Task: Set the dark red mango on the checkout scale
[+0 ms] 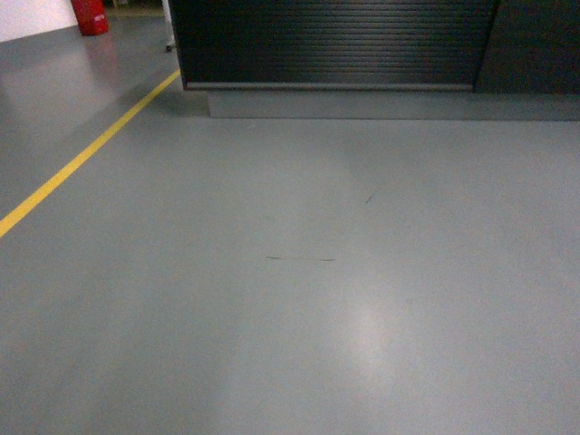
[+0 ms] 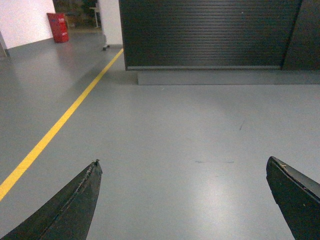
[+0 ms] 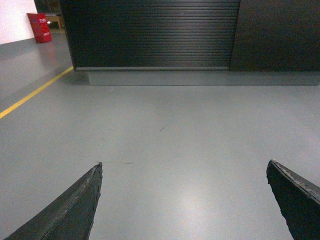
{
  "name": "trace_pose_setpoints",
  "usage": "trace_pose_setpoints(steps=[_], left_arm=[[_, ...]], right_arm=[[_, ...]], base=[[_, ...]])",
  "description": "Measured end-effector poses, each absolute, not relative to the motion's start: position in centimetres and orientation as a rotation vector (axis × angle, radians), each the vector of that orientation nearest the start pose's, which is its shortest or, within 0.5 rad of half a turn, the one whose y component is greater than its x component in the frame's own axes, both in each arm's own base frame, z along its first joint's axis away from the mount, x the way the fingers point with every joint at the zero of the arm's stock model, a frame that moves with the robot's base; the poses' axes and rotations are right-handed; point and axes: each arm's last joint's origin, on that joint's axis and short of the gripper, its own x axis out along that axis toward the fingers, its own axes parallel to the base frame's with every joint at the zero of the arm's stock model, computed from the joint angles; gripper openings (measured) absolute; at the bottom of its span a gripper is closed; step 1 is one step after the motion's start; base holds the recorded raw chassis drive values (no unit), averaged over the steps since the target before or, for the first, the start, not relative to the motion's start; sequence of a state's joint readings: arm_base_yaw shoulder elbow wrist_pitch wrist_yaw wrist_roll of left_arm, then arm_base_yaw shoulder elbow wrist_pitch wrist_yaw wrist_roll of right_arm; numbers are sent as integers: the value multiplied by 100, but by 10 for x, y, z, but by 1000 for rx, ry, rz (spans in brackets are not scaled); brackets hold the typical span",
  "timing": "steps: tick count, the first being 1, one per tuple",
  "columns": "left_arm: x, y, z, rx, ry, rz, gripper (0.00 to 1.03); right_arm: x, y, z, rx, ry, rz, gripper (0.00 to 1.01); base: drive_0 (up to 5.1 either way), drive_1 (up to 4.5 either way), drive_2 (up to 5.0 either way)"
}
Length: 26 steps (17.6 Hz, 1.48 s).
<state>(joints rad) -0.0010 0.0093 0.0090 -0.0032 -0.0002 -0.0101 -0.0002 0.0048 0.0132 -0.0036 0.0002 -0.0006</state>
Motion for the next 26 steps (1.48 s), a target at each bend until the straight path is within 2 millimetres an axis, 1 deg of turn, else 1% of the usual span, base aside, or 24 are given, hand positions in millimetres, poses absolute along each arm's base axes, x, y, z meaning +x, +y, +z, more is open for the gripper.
trace_pose_setpoints(steps=[26], left_arm=[[98, 0, 166, -10, 4, -1, 98]], right_arm=[[97, 0, 167, -1, -5, 0, 98]], base=[[0, 0, 0]])
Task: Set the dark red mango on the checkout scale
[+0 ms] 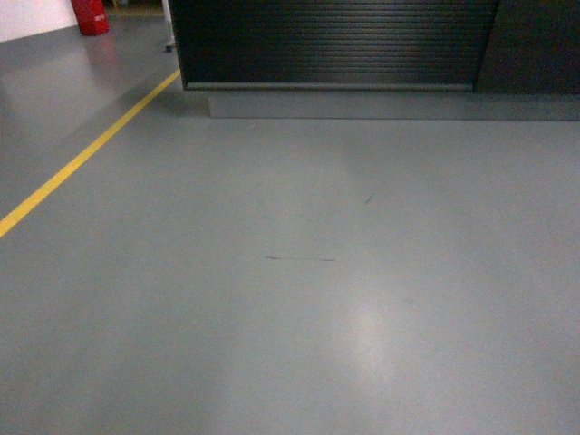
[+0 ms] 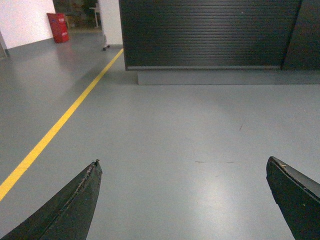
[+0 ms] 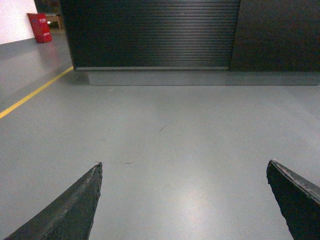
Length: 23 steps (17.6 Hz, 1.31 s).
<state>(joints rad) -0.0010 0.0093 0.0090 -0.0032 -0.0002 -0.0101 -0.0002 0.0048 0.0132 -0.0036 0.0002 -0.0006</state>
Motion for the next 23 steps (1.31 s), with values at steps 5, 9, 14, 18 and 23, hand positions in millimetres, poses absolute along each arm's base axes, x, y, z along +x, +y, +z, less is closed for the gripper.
trace_pose_setpoints(steps=[5, 9, 14, 18, 23], left_arm=[[98, 0, 166, -10, 4, -1, 98], [98, 0, 166, -10, 3, -1, 98], [98, 0, 166, -10, 3, -1, 98], [98, 0, 165, -10, 8, 0, 98], [98, 0, 166, -10, 3, -1, 98]], right_arm=[[97, 0, 167, -1, -5, 0, 98], [97, 0, 167, -1, -6, 0, 98], [97, 0, 167, -1, -6, 0, 98], [97, 0, 167, -1, -4, 0, 98], [97, 0, 167, -1, -5, 0, 98]], base=[[0, 0, 0], [0, 0, 0], [0, 0, 0], [0, 0, 0], [-2, 258, -262]])
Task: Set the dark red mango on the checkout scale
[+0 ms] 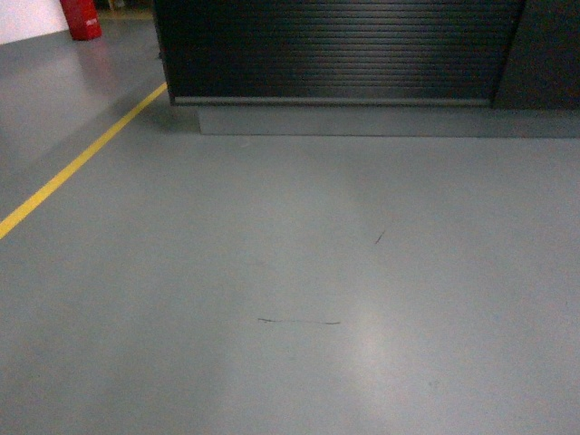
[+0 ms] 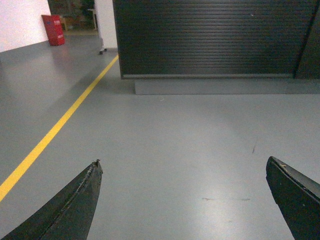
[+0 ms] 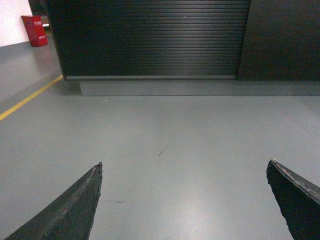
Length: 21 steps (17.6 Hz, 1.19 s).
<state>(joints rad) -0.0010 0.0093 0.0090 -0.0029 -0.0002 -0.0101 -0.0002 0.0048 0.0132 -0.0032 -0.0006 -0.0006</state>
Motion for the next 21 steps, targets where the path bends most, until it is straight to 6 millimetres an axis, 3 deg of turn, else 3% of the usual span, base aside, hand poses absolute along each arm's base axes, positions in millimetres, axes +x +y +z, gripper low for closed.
trace_pose_setpoints(steps=[21], left_arm=[[98, 0, 166, -10, 3, -1, 98]], right_arm=[[97, 0, 167, -1, -5, 0, 98]], base=[[-4, 429, -438]])
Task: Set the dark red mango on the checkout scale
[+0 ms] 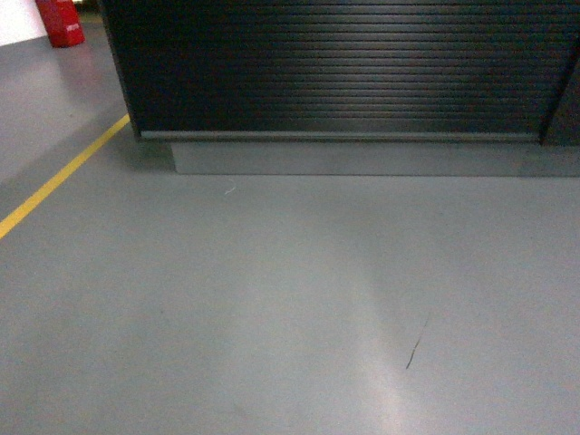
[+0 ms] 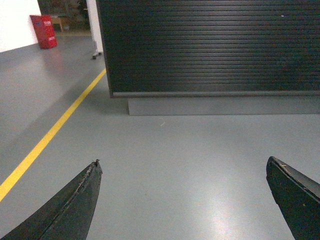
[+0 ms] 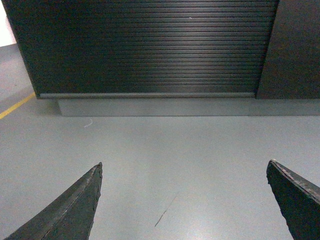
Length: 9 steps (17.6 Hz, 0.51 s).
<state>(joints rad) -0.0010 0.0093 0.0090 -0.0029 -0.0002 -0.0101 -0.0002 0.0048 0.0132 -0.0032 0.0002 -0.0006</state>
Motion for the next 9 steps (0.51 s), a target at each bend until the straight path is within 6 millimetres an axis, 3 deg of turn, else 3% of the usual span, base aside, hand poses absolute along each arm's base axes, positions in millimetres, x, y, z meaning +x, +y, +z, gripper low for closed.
trace_pose_setpoints(steps=[9], left_arm=[[98, 0, 166, -10, 3, 0, 98]], right_arm=[[97, 0, 167, -1, -7, 0, 98]], base=[[-6, 428, -439]])
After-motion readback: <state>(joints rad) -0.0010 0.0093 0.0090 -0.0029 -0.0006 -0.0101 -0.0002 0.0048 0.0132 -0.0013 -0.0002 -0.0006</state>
